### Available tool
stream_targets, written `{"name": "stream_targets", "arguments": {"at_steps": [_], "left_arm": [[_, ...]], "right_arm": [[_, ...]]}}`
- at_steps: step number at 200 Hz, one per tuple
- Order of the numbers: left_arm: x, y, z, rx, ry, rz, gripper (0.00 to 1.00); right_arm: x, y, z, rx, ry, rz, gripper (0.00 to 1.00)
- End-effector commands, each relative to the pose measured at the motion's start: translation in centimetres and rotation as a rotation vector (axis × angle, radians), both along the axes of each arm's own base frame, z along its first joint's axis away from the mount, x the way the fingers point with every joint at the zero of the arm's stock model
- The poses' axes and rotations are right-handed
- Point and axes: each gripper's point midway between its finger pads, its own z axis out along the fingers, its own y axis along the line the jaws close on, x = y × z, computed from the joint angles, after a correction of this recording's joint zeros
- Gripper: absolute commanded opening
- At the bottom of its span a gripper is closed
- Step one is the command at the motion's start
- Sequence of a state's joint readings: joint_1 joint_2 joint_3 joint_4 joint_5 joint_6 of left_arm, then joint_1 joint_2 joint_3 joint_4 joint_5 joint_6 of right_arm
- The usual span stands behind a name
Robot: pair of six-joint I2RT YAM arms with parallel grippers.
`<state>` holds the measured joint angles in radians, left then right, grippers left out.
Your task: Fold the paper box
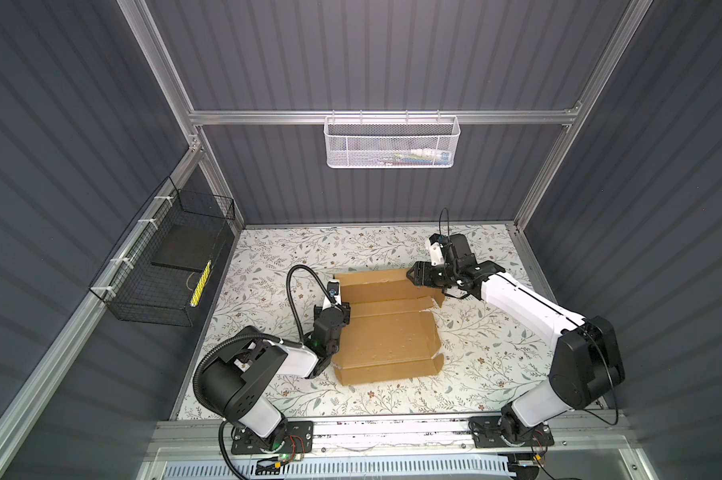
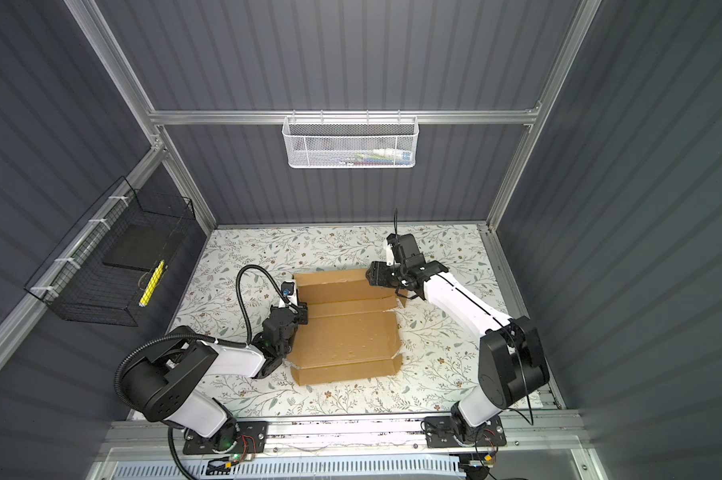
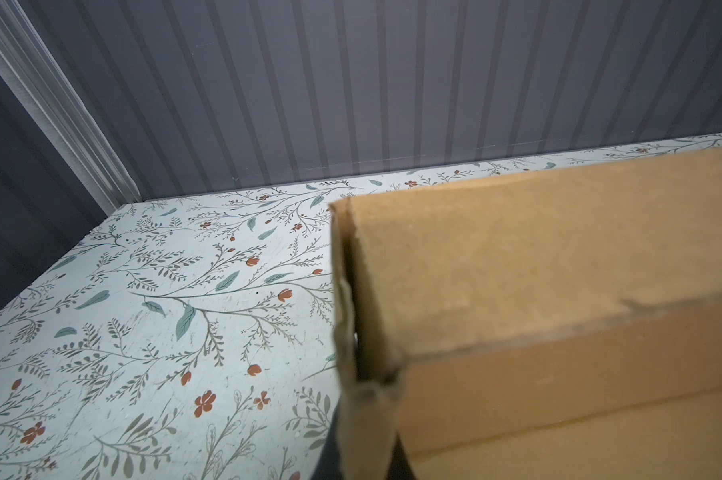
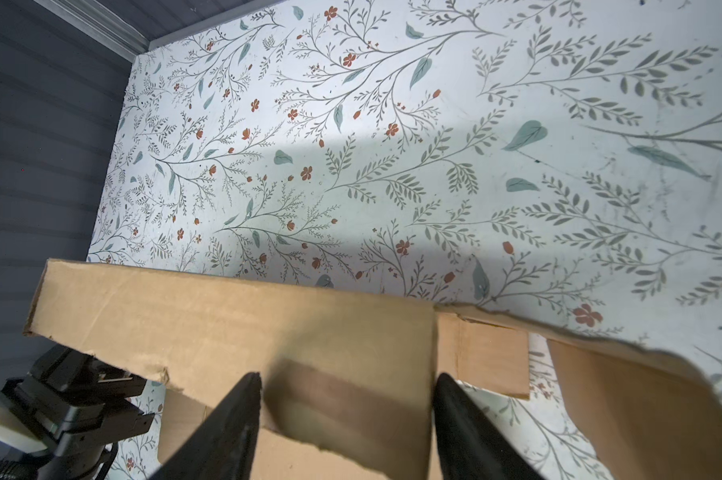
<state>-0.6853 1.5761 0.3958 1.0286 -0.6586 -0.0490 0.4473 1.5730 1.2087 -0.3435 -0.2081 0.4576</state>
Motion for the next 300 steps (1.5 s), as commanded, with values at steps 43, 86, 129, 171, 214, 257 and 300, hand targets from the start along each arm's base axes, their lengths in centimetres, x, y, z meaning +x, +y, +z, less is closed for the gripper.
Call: {"name": "stream_targets", "arguments": {"at_steps": [43,86,129,171,214,257,300], "left_arm": [[0.1,-0.2,0.5,-0.033,-0.012,-0.007,0.0],[0.0,0.1,0.8,-0.032,-0.014,0.0,0.0],[-0.1,0.2,1.0,-0.027,-0.014,0.002,0.0],[-0.2,0.3,1.2,-0.028,-0.015,0.002,0.0],[-0.2,0.3,1.2,-0.018,-0.01,0.005,0.0],[0.0,0.4,1.0,-0.01,0.002,0.018,0.0],[0.1,0.4,0.8,-0.009,0.012,0.025,0.0]], "right_arm": [[0.7,0.7,1.2,0.001,-0.046,-0.014,0.59],[0.6,0.6,1.2,0.0,-0.049,-0.017,0.56],[-0.2,-0.7,1.7,-0.033,-0.082,-0.034,0.62],[-1.3,-2.4,2.2,-0.076,-0.107,-0.041,0.66],[-2.8,-3.7,2.0,-0.119,-0.134,-0.034,0.68],[-4.3,-4.5,0.7,-0.141,-0.131,-0.016,0.68],[-5.8,-5.3,-0.1,-0.152,-0.136,-0.018,0.68]]}}
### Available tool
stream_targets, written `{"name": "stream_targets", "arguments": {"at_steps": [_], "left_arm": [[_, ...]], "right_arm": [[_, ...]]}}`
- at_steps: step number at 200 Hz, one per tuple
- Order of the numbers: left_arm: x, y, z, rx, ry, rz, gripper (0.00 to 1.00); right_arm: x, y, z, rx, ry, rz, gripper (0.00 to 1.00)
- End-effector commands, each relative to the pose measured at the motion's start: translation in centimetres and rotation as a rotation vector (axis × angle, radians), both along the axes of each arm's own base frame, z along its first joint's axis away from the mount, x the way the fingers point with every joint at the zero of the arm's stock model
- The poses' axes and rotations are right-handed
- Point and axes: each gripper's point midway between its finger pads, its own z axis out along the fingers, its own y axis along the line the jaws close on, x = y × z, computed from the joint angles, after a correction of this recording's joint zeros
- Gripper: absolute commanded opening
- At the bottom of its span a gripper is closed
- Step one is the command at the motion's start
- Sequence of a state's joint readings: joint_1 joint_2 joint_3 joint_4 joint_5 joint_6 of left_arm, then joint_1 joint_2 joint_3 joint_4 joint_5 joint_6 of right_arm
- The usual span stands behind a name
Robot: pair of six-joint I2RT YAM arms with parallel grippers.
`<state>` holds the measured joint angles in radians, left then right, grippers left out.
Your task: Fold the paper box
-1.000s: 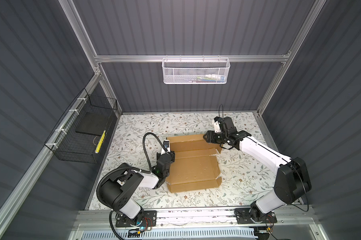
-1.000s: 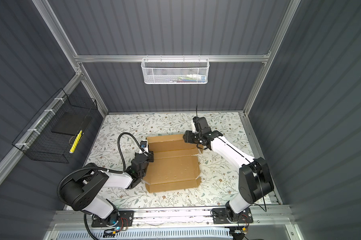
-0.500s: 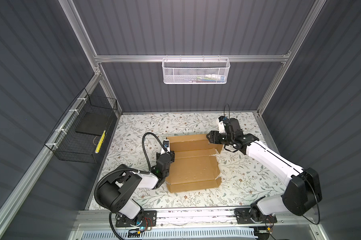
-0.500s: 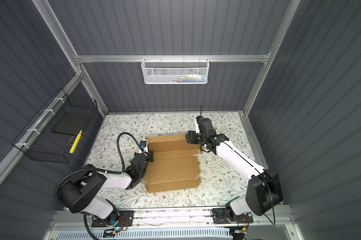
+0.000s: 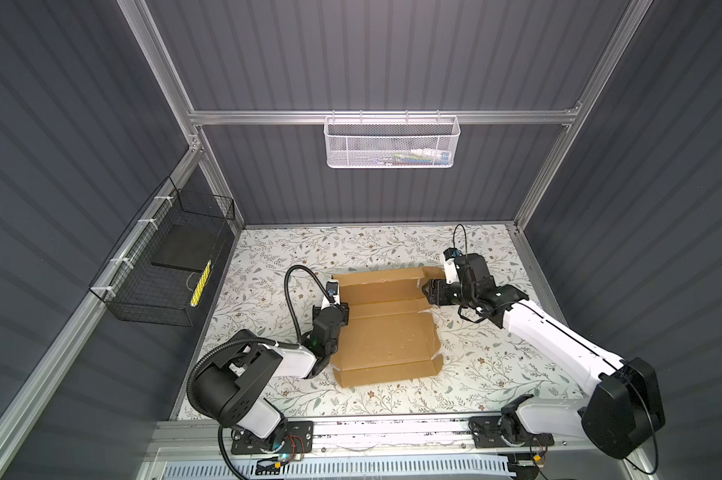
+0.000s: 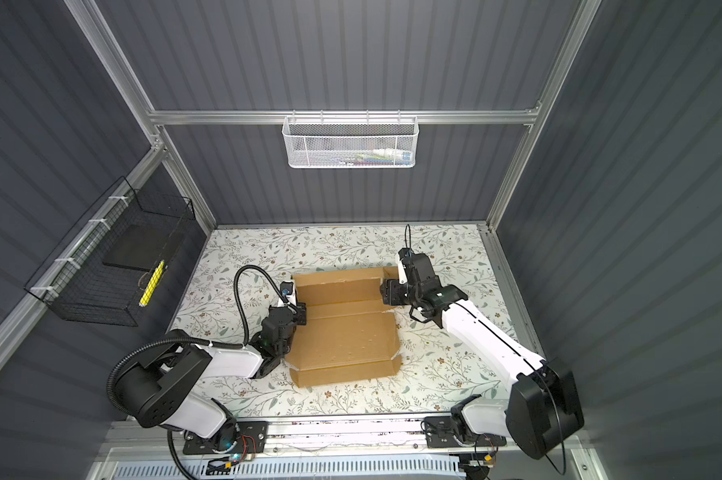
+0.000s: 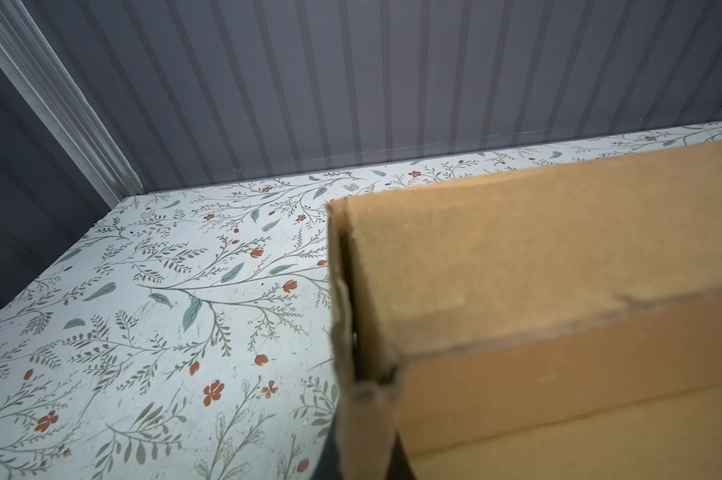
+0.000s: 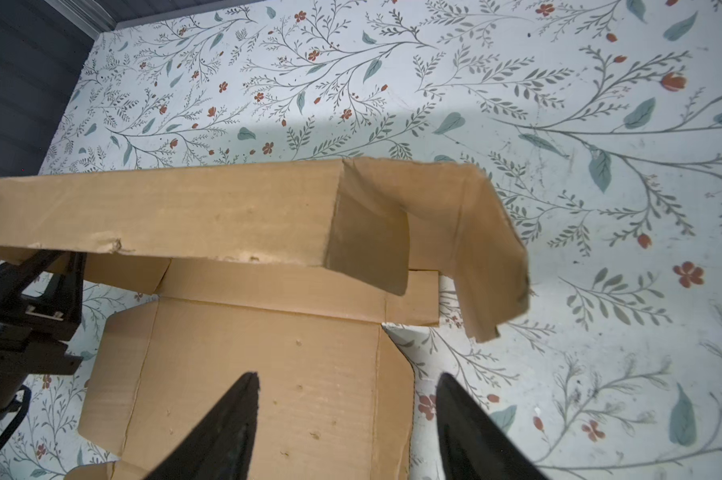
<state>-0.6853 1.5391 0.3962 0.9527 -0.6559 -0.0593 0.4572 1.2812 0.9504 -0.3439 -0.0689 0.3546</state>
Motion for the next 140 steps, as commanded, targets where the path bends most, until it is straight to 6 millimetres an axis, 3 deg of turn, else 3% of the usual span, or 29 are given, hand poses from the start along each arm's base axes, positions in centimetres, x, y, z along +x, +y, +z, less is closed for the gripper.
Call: {"name": "stream_targets", "arguments": {"at_steps": [1,75,140], "left_arm": [[0.4,0.2,1.0,-0.023,-0.019,0.026,0.0],[0.5,0.3,1.2,-0.027,-0.015,0.035,0.0],[0.3,0.5,1.3,-0.024,-0.011,0.037,0.0]], "right_arm": [[-0.6,-0.6,-0.2,-0.02,-0.019,-0.001,0.68],[-2.2,-0.3,-4.4,-0.022,0.053,-0.007,0.66],[-1.0,0.6,-6.8,-0.025,0.079,-0.016,0.65]]}}
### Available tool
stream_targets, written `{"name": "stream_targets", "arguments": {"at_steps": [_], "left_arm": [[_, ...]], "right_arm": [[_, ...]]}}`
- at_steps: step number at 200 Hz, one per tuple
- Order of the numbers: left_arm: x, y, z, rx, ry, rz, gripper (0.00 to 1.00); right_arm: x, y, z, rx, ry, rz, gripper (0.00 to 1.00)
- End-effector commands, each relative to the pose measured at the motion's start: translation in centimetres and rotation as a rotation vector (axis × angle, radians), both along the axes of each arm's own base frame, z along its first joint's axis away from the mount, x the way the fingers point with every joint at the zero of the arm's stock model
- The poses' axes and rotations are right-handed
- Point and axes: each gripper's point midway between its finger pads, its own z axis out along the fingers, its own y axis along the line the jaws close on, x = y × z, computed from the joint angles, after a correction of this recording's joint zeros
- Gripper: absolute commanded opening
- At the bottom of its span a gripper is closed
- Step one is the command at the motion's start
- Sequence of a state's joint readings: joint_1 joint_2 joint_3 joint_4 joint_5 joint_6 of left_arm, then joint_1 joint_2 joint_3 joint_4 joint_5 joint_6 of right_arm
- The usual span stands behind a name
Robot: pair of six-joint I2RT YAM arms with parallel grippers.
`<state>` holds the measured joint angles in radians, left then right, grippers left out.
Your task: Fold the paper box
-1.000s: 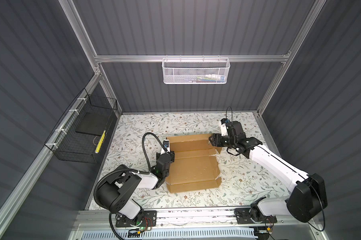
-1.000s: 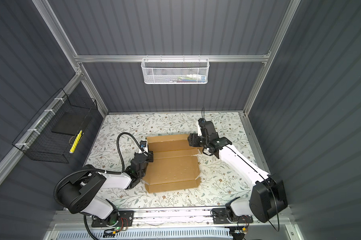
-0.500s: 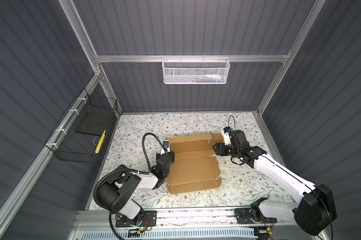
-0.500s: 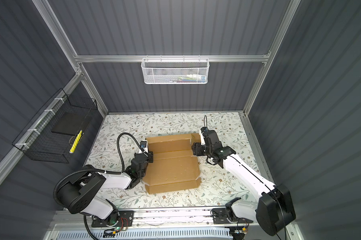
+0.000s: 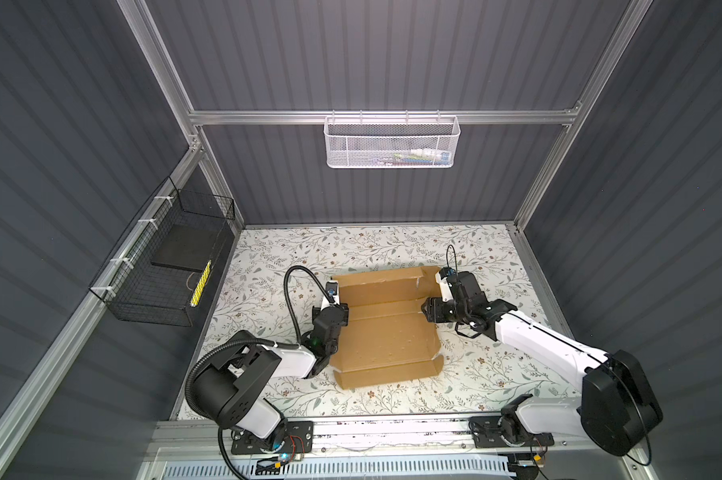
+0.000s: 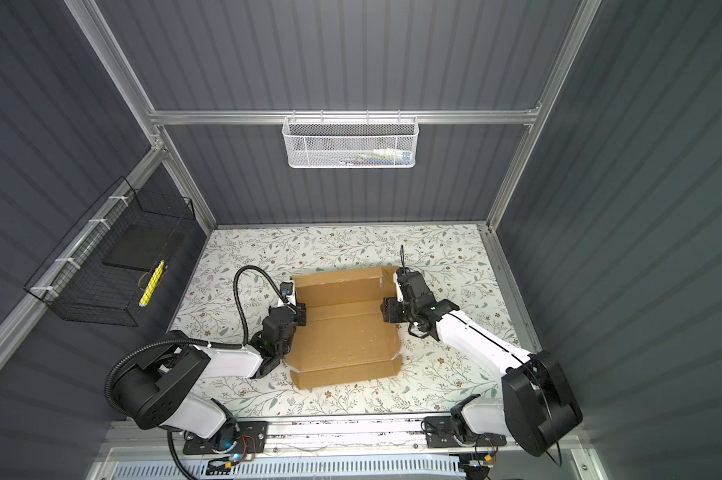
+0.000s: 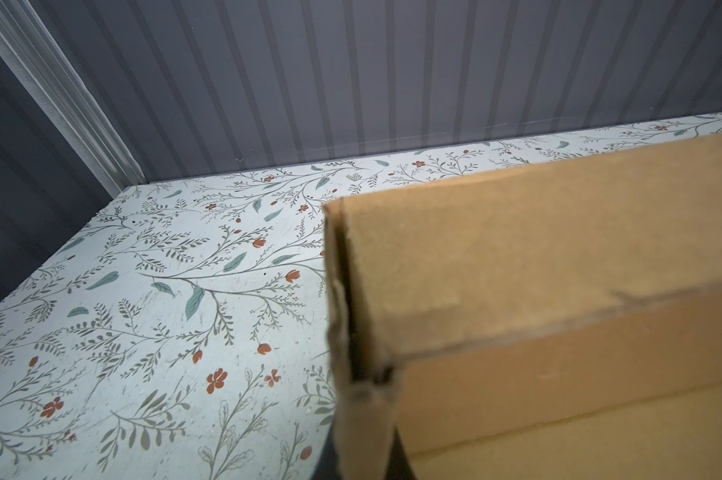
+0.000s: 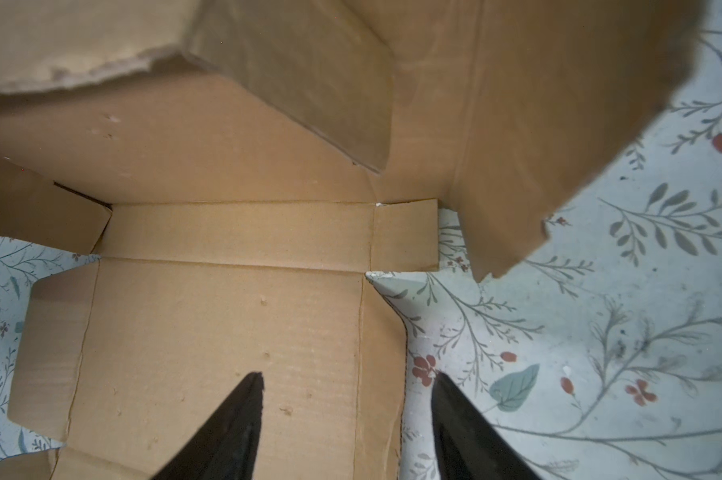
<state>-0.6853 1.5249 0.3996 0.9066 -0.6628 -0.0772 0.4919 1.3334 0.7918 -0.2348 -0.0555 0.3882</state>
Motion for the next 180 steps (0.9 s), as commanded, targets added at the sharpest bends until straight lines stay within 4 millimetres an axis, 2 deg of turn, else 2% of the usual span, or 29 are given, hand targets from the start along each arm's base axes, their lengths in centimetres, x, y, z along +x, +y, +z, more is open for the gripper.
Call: {"name": "stream_targets", "arguments": {"at_steps": [1,71,155,180], "left_arm": [[0.4,0.3,1.7,-0.027,-0.033,0.026,0.0],[0.0,0.8,1.9,-0.022,-0.028,0.04,0.0],[0.1,1.3,0.9,-0.012,0.016,0.08,0.0],[0.1,1.3,1.1,-0.015,0.014,0.079,0.0]], "right_arm": [[0.9,0.4,-0.2,0.01,-0.02,-0.018,0.65],[1.5,1.2,-1.9,0.009,-0.005,-0.012,0.64],[3.5,-0.1,-2.7,-0.061,-0.053,-0.092,0.66],[3.7,0.4,-3.0,-0.043,-0.047,-0.085,0.66]]}}
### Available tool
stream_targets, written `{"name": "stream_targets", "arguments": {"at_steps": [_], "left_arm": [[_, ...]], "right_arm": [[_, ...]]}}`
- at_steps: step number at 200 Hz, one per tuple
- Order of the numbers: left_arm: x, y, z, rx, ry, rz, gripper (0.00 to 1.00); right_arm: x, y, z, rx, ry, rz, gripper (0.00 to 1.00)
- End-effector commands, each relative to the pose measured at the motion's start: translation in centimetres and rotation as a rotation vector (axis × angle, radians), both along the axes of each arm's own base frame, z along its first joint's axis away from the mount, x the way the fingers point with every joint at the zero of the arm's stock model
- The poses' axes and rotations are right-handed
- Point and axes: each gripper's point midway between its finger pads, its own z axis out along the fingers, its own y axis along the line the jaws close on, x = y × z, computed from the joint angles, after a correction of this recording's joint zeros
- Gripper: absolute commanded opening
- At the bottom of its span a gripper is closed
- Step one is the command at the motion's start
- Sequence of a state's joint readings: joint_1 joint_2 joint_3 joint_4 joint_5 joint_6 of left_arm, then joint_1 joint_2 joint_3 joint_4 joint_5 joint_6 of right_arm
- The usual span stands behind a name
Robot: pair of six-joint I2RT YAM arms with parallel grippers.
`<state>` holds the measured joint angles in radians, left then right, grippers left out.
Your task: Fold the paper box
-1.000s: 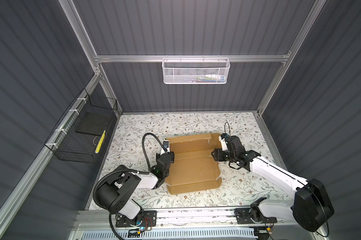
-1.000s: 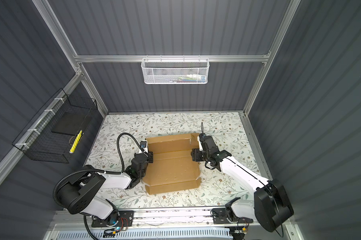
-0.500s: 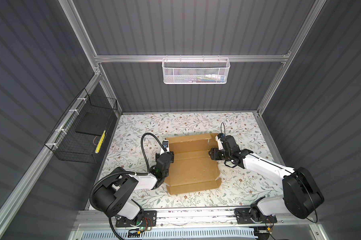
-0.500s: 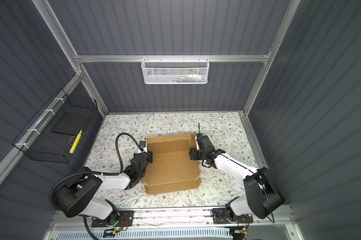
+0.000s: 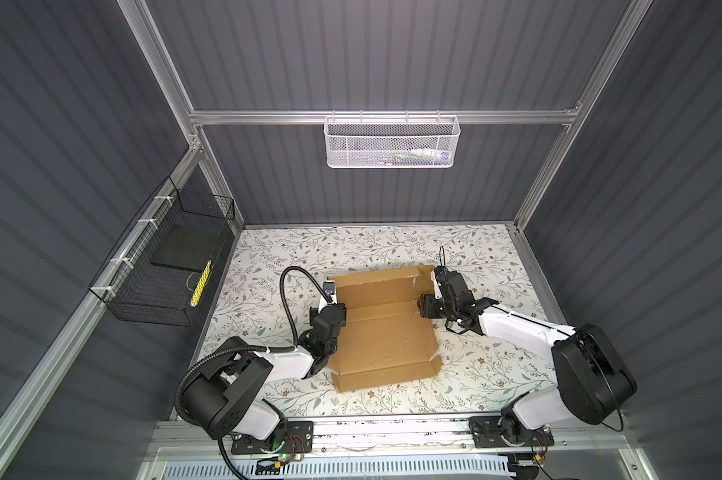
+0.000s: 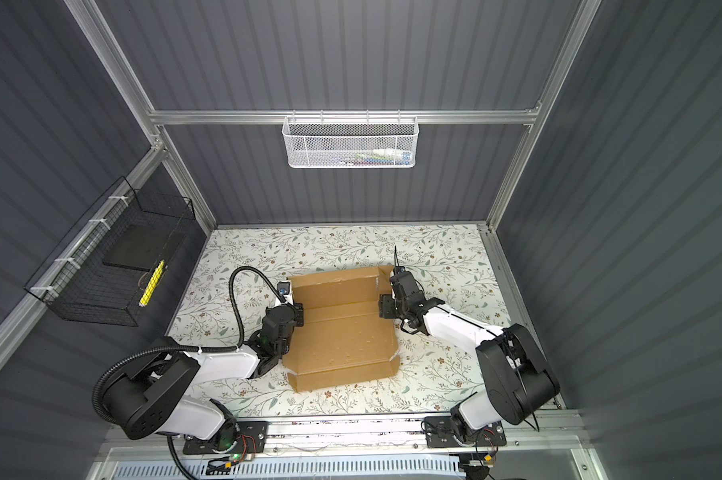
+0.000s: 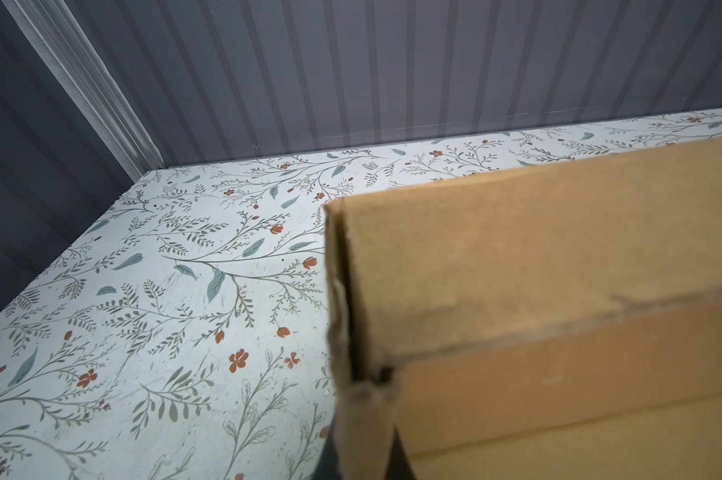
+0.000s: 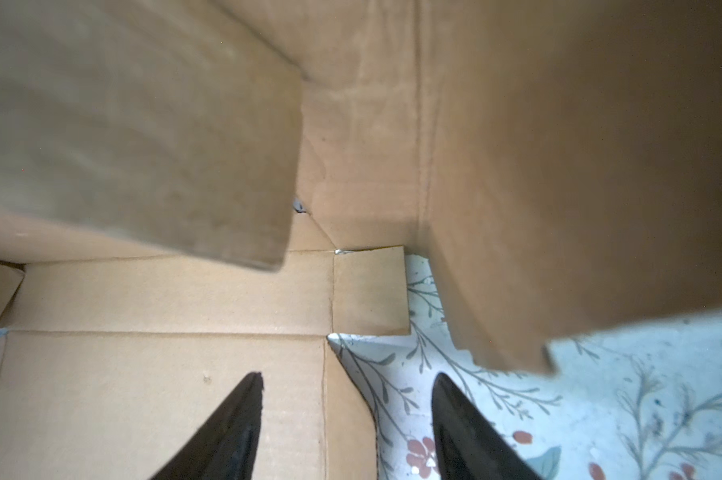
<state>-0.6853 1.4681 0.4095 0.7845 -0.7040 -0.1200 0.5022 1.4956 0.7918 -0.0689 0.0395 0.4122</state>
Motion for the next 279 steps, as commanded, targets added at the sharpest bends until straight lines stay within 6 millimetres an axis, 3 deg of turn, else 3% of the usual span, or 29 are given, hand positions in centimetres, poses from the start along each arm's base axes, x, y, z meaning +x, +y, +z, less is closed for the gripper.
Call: {"name": "stream_targets", "arguments": {"at_steps": [1,83,195,279], "left_arm": [[0.5,0.2,1.0,-0.017,-0.021,0.029,0.0],[0.4,0.3,1.2,-0.004,-0.016,0.033,0.0],[0.6,0.1,2.0,0.01,-0.019,0.023,0.0],[0.6,0.3,1.9,0.019,-0.016,0.034,0.0]], "right_arm": [[0.6,0.2,0.1,0.006,-0.016,-0.015,0.65],[-0.1,1.6,-0.4,0.037,0.003,0.02,0.65],[2.3,1.8,-2.4,0.001,-0.009,-0.016,0.65],[2.6,1.4,-4.4,-0.017,0.014,-0.067,0.66]]}}
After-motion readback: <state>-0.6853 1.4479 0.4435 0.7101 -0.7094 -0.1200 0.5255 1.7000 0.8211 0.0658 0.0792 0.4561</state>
